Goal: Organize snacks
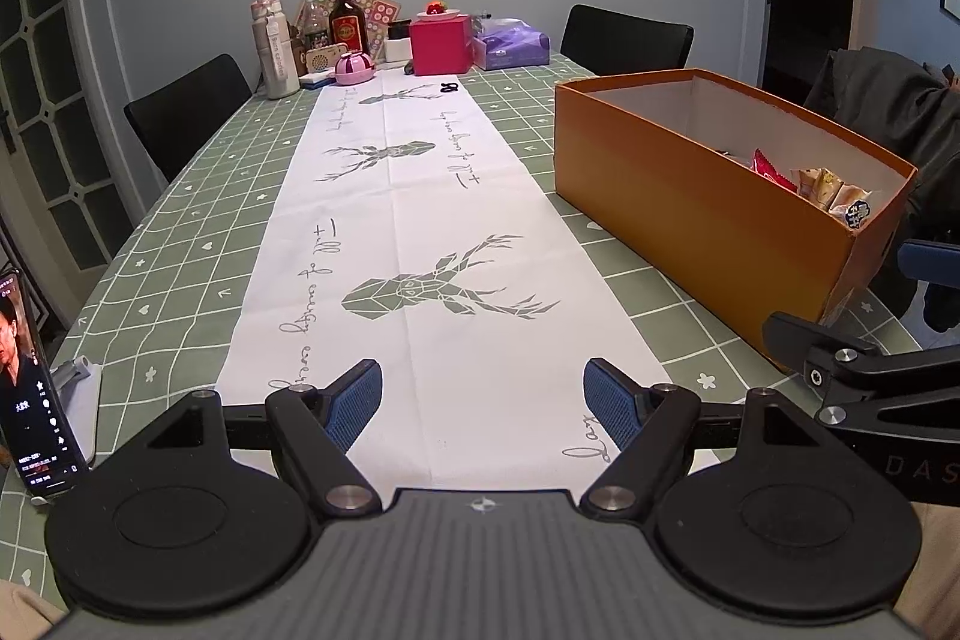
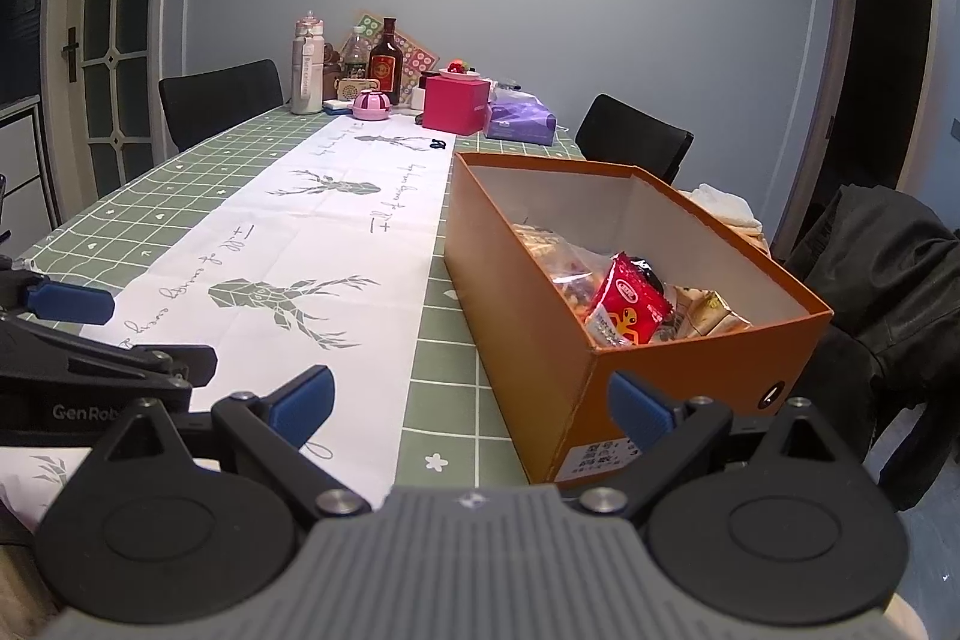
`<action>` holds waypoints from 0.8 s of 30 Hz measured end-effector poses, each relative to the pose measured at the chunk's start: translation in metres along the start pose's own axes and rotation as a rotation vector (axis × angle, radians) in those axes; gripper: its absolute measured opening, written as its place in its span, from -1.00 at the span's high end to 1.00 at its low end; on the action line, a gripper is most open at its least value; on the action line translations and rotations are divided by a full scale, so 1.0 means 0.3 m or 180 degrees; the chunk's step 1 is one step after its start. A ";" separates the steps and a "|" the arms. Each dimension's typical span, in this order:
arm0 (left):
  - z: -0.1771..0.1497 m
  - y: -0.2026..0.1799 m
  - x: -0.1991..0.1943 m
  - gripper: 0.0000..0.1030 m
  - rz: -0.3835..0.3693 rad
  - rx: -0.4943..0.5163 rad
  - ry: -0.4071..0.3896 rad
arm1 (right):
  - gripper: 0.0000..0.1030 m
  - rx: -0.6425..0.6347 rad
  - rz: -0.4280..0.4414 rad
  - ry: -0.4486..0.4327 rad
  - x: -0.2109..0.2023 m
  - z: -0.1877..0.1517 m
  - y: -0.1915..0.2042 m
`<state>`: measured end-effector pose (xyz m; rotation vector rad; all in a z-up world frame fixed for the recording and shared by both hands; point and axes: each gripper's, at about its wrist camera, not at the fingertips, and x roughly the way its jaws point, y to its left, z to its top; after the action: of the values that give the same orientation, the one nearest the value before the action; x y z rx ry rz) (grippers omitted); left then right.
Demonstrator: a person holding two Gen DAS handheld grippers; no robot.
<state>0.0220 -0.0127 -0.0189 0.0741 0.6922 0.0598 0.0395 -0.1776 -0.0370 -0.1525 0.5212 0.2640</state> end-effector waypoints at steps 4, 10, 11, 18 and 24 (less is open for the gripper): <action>-0.002 -0.001 0.000 -0.75 0.0006 -0.0014 0.0002 | -0.86 -0.0012 0.0018 -0.0003 -0.002 -0.001 0.002; -0.001 0.001 -0.002 -0.75 0.0014 -0.0030 0.0013 | -0.86 -0.0033 0.0042 -0.0007 -0.004 0.001 0.006; -0.001 0.001 -0.002 -0.75 0.0015 -0.0032 0.0013 | -0.86 -0.0037 0.0045 -0.0010 -0.005 0.001 0.006; -0.002 0.002 -0.005 -0.75 0.0020 -0.0035 0.0005 | -0.86 -0.0046 0.0060 -0.0012 -0.008 0.002 0.008; -0.002 0.002 -0.008 -0.74 0.0021 -0.0044 0.0016 | -0.86 -0.0056 0.0079 -0.0002 -0.007 0.000 0.010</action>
<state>0.0196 -0.0123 -0.0178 0.0631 0.6964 0.0709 0.0370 -0.1751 -0.0362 -0.1632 0.5204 0.2929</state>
